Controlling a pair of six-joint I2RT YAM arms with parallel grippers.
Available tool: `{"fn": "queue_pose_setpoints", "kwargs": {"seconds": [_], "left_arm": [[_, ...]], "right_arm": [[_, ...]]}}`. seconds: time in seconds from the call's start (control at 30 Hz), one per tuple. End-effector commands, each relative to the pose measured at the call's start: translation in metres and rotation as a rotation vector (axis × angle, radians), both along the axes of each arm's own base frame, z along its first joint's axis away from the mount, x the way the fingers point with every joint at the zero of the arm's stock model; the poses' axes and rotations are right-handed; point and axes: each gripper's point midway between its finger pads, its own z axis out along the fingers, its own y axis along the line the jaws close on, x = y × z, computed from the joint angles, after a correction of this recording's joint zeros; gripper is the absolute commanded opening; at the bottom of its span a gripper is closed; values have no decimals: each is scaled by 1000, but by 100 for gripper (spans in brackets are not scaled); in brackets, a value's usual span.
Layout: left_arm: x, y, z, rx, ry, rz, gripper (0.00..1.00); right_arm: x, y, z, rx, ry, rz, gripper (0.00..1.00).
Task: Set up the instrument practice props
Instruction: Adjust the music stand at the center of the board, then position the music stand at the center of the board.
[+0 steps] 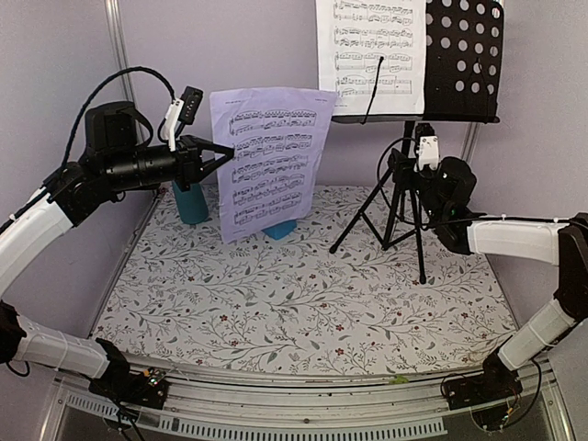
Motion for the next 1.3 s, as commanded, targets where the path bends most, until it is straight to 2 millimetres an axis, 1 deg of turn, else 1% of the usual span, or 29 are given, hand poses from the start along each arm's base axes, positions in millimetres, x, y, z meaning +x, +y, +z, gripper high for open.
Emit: {"fn": "queue_pose_setpoints", "kwargs": {"seconds": [0.0,0.13,0.2,0.3,0.43,0.53,0.67,0.83,0.97,1.07,1.2,1.27], "left_arm": [[-2,5,11,-16,-16,1,0],[-2,5,11,-17,-17,2,0],[-2,6,11,-15,-16,3,0],[-3,6,11,-16,-16,5,0],[-3,8,12,-16,-17,10,0],[-3,8,11,-13,-18,10,0],[-3,9,12,-11,-23,13,0],[-3,9,14,-15,-30,11,0],[-3,9,15,-15,-32,11,0],[-3,10,16,-13,-33,12,0],[-3,10,17,-13,-33,10,0],[-3,10,18,-14,-35,11,0]], "right_arm": [[-17,-8,-4,22,21,6,63],[-27,-13,-15,17,44,21,68],[-29,-15,-23,12,74,29,70],[-32,-19,-30,15,103,33,73],[-37,-29,-38,29,133,30,79],[-41,-32,-46,25,163,37,80],[-47,-29,-59,7,197,84,80],[-43,-29,-75,-27,234,90,76],[-37,-26,-82,-38,251,105,64],[-33,-24,-86,-50,258,111,57],[-30,-22,-86,-63,257,116,50],[-31,-21,-87,-64,258,123,41]]}}
